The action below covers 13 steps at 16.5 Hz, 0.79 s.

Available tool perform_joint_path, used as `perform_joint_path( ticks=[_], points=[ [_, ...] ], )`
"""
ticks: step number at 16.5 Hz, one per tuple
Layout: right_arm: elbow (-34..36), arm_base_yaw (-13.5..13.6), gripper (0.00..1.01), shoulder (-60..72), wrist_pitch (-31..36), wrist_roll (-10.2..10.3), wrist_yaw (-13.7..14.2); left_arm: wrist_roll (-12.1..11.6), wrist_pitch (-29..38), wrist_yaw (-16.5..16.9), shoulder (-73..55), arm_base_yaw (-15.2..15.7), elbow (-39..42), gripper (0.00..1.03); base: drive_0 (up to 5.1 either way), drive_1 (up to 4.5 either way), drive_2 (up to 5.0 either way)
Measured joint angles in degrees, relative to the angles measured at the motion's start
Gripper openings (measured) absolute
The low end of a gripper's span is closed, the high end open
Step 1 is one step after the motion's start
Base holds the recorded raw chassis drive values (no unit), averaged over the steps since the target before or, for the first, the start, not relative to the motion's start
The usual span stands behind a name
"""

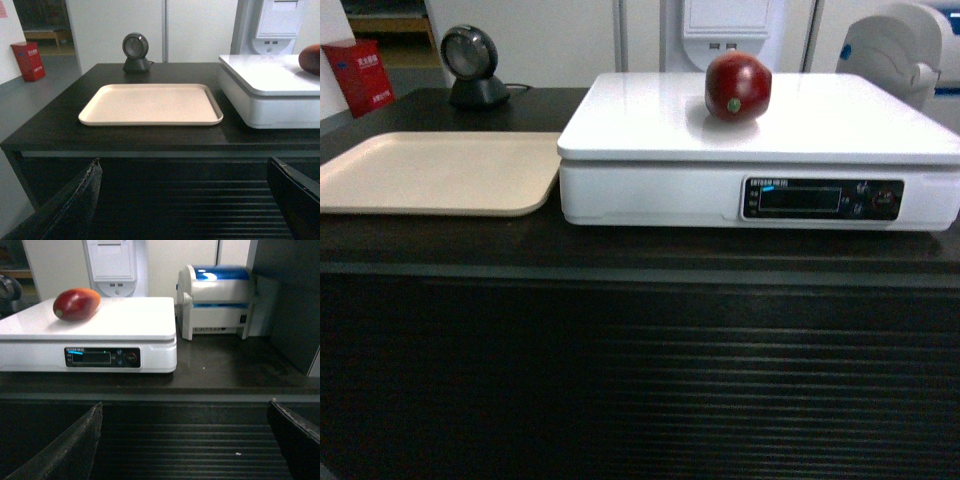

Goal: Place dark red mango on scale at checkout

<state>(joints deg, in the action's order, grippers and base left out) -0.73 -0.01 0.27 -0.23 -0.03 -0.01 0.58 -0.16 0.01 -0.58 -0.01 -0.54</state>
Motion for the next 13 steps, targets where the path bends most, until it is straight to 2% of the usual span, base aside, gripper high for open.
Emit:
perform_joint_path(
  ticks=[13],
  points=[
    [0.0, 0.0, 0.98, 0.0, 0.0, 0.0, 0.0, 0.0, 0.0, 0.0, 0.0, 0.0, 0.0, 0.98, 0.0, 0.0, 0.0]
  ],
)
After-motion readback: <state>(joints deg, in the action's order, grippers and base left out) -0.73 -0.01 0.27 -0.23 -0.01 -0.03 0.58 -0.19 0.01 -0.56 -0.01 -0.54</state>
